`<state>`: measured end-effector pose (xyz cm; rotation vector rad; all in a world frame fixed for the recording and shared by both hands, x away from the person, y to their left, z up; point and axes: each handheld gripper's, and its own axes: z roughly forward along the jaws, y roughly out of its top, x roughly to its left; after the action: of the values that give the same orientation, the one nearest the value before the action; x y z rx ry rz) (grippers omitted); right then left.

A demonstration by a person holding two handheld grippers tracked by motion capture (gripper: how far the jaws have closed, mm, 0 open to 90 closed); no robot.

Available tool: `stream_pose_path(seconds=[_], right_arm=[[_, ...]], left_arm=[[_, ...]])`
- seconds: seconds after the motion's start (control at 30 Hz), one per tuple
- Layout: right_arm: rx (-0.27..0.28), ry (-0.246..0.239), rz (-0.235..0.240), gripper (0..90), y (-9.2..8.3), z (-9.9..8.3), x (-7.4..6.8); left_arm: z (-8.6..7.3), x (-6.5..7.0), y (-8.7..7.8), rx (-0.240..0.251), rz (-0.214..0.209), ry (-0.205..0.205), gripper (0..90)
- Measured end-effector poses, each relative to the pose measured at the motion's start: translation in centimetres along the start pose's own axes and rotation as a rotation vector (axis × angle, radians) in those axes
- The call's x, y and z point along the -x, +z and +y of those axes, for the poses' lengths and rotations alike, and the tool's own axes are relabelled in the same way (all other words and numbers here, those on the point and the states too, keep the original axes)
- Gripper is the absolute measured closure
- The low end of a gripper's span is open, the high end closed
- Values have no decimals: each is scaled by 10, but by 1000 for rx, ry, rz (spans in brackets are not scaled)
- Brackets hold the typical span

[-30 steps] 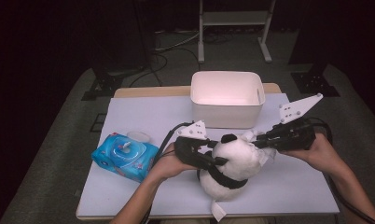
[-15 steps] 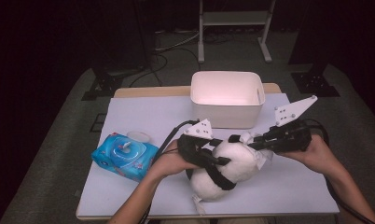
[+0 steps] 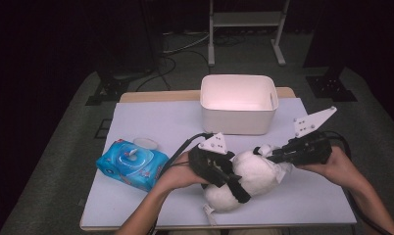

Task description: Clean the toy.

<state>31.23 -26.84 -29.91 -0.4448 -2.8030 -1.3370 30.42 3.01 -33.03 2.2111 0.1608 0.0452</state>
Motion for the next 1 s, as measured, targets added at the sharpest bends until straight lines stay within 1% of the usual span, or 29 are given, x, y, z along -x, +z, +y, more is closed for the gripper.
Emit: stream_pose_path(seconds=[0.03, 0.1, 0.13, 0.17, 0.23, 0.3, 0.37, 0.43, 0.47, 0.5, 0.57, 0.63, 0.73, 0.77, 0.8, 0.83, 0.87, 0.9, 0.93, 0.97, 1.0], right_arm=[[-3, 9, -2, 819, -1, -4, 0], [-2, 13, -5, 819, -1, -6, 0], [0, 28, 0, 819, -1, -10, 1], [1, 30, -1, 819, -1, -11, 2], [0, 38, -1, 819, -1, -15, 3], [-4, 43, -7, 818, -3, -18, 4], [-5, 53, -5, 817, -4, -21, 4], [-4, 59, -7, 816, -5, -25, 5], [-4, 59, -7, 816, -5, -25, 5], [-8, 71, -10, 815, -6, -29, 7], [-8, 74, -14, 815, -7, -31, 7], [-2, 82, -6, 815, -7, -35, 8], [-14, 94, -12, 815, -6, -39, 8], [-18, 98, -9, 815, -6, -43, 9], [-16, 99, -6, 815, -6, -44, 10], [-16, 99, -6, 815, -6, -44, 10], [-7, 112, -3, 815, -6, -50, 11], [-7, 112, -3, 815, -6, -50, 11], [6, 127, -9, 814, -6, -55, 12], [6, 127, -9, 814, -6, -55, 12], [14, 132, -9, 814, -7, -57, 13]], left_arm=[[-4, 1, 0, -16, 4, -2, 257], [-6, 2, 0, -17, 9, -3, 247], [-10, 2, -1, -12, 6, -10, 247], [-11, 3, -3, -10, 9, -16, 242], [-14, 3, -5, -18, 12, -20, 228], [-17, 3, -6, -40, 14, -22, 221], [-21, 4, -6, -29, 3, -26, 219], [-22, 5, -7, -49, 13, -16, 218], [-22, 5, -7, -49, 13, -16, 218], [-24, 6, -7, -49, 11, -22, 215], [-25, 5, -6, -54, 11, -30, 208], [-26, 4, -3, -57, -4, -40, 197], [-24, 5, 3, -82, -16, -31, 172], [-22, 6, 6, -94, -25, -22, 191], [-22, 6, 8, -95, -26, -6, 248], [-22, 6, 8, -95, -26, -6, 316], [-21, 5, 10, -99, -26, -8, 384], [-21, 5, 10, -99, -26, -8, 430], [-18, 5, 10, -96, -23, -3, 479], [-17, 5, 10, -95, -18, 5, 479], [-14, 4, 9, -97, -15, 17, 505]])
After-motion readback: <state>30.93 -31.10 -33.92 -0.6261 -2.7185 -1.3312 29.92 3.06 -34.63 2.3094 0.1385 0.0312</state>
